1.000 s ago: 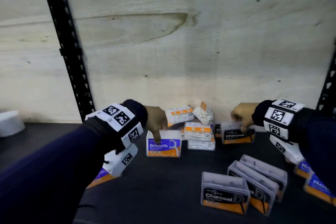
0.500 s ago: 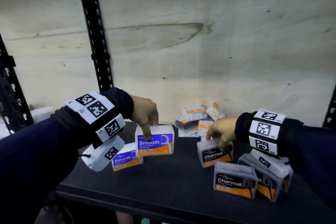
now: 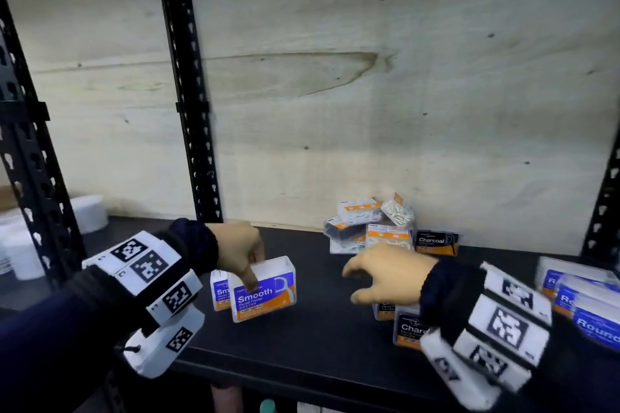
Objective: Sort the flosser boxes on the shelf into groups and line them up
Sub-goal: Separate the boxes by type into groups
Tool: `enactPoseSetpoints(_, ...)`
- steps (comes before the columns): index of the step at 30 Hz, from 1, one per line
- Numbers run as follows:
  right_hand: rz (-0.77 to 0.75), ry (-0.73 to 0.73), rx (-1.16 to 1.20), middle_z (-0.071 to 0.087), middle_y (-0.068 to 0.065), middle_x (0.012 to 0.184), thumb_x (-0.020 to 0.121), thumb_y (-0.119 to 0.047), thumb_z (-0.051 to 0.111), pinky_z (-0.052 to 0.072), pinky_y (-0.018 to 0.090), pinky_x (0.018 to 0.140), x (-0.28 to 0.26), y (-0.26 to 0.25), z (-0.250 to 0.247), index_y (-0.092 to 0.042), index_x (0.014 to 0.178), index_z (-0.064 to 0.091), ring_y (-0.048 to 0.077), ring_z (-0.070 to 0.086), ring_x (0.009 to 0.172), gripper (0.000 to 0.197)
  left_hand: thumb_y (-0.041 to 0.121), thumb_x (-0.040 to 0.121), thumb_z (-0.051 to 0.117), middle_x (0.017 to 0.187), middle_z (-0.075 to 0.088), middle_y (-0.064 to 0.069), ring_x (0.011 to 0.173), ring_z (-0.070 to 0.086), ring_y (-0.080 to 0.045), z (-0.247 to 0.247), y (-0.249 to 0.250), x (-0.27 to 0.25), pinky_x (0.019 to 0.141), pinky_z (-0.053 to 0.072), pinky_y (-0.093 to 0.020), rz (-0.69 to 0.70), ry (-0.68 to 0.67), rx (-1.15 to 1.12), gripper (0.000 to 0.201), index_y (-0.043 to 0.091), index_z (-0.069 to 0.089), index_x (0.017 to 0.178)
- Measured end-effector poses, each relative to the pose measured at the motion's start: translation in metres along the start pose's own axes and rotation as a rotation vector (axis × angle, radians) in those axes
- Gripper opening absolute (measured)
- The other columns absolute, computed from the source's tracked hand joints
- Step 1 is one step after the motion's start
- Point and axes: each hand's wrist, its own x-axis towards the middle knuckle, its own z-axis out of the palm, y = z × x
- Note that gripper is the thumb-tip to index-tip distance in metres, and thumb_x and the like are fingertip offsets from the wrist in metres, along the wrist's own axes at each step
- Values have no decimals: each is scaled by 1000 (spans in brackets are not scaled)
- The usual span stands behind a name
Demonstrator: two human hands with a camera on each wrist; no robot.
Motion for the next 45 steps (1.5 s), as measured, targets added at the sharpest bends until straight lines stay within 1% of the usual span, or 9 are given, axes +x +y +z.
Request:
enactPoseSetpoints(15,283,15,316,-1,7,161,99,-45,18,2,36,120,46,-71,126,-10,151,6,19,0,149,64,25,82,67,124,63,-9,113,60,-24,51,-14,7,92,48,-31,-150,81,-103,47,10,60,126)
enactPoseSetpoints(18,254,34,304,-1,6,161,51,-78,-32,0,36,120,45,-73,131,-12,151,6,17,-2,149,126,28,85,65,130,59,-8,118,57,-23,56,-17,9,95,45,-29,-175,99,-117,50,11,56,131)
enactPoseSetpoints(20,261,33,270,-1,5,161,15,-70,-48,0,35,120,46,-71,133,-13,151,7,17,-1,149,157,28,87,63,135,54,-7,122,54,-22,57,-18,10,97,43,-28,-179,111,-121,54,11,50,136)
enactPoseSetpoints(22,274,13,308,-1,5,161,48,-79,-35,0,35,120,41,-69,130,-13,151,7,17,-2,149,129,29,86,64,138,49,-5,124,51,-21,59,-18,10,99,42,-28,-182,127,-113,59,14,44,140)
enactPoseSetpoints(25,205,-22,254,10,8,160,99,-41,25,11,36,120,29,-70,115,-11,150,19,23,10,148,59,31,85,65,137,47,-3,124,50,-20,54,-18,12,99,42,-29,-160,126,-79,60,16,45,139)
enactPoseSetpoints(29,106,-74,190,46,11,140,94,-35,43,40,40,102,-1,-66,72,-12,134,46,32,46,127,47,32,85,64,133,57,-2,120,55,-18,30,-12,14,94,43,-24,-112,143,-41,50,14,55,132)
enactPoseSetpoints(38,23,31,30,63,11,122,84,-47,57,47,37,96,-52,-17,-55,-12,122,60,25,55,114,52,29,82,69,126,64,-6,114,60,-23,-49,25,59,94,47,-31,-85,224,-6,48,10,60,126)
enactPoseSetpoints(42,168,103,-41,67,15,114,80,-41,64,49,36,90,-19,34,-83,-6,113,66,29,59,107,48,27,84,68,89,58,-8,78,50,-18,-71,47,96,57,38,-21,-99,144,15,17,12,60,86)
enactPoseSetpoints(45,260,161,-46,68,14,115,78,-38,68,50,33,83,14,75,-85,-3,111,67,31,60,106,48,24,86,66,51,46,6,55,47,-4,-76,58,132,39,27,-13,-135,136,16,38,10,39,63)
